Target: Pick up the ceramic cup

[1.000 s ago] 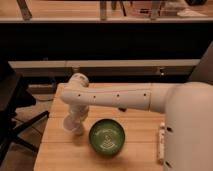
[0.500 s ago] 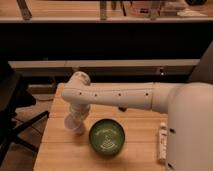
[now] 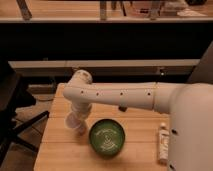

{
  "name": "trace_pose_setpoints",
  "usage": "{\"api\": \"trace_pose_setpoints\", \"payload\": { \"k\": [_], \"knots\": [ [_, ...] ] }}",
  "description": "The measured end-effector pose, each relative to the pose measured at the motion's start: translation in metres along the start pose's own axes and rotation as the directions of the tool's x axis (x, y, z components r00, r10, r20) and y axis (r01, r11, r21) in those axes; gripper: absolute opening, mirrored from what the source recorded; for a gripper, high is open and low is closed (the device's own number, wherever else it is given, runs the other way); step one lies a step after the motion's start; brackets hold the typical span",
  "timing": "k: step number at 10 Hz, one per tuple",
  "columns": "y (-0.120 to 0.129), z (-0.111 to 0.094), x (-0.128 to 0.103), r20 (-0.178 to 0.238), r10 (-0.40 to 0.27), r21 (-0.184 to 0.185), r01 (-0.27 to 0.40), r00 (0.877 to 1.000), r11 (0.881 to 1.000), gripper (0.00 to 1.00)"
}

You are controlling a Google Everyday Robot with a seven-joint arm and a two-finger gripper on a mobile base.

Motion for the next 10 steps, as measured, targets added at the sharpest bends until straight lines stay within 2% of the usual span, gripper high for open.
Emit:
{"api": "trace_pose_setpoints", "payload": {
  "k": [10],
  "knots": [
    [0.014,-0.004,0.002,0.008,0.0,-0.016,0.0,1.0,1.0,0.0]
  ]
}}
